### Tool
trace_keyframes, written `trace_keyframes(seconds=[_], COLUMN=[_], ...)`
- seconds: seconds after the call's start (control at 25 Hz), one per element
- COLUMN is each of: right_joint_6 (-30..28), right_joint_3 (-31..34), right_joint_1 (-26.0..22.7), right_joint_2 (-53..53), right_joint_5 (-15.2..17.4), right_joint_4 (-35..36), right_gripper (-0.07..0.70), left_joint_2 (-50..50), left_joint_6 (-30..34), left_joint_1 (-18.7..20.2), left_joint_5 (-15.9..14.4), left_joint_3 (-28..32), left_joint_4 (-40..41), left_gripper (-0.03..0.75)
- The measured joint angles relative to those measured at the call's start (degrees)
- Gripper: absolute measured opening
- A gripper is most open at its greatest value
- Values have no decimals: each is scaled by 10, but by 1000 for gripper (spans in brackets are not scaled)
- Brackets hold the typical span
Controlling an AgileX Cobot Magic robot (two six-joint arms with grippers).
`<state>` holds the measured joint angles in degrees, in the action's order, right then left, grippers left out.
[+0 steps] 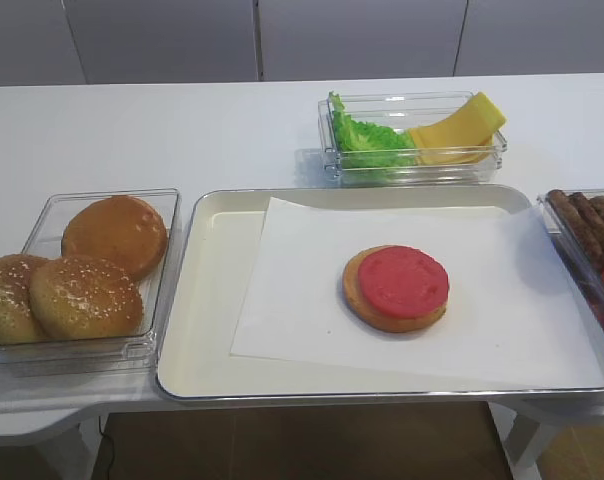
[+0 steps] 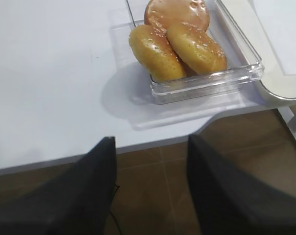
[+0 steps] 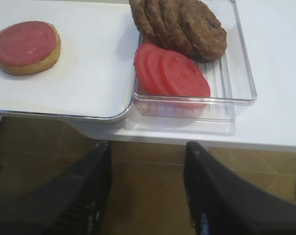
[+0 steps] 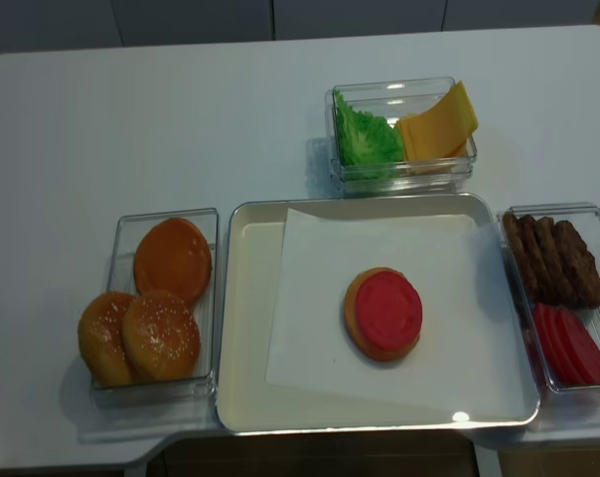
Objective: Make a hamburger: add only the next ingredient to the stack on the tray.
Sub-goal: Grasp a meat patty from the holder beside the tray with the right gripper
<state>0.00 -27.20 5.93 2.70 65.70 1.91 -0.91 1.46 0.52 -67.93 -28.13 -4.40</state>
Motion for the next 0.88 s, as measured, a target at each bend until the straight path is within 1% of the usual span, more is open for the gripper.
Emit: trace_keyframes(seconds=[0.2,0.36,0.44,0.64,0.88], right_joint_6=[0,0,0,5,8], right_joint_3=[-18,-43,-57,-102,-186], right_joint_1=[0,-1,-1,-1,-1], right_joint_2=[7,47,77,188,366], right_joint_5=[-1,-15,-31,-78,-95], right_joint_4=[22,35,38,42,55], right_gripper=[369,455,475,481,461], left_joint_2=[0,0,0,0,0], left_joint_6=[0,0,0,0,0], left_joint_1=[0,0,0,0,0], left_joint_5=[0,0,0,0,0], left_joint_3=[0,0,0,0,0], left_joint_4=[0,0,0,0,0], left_gripper=[351,351,351,351,351])
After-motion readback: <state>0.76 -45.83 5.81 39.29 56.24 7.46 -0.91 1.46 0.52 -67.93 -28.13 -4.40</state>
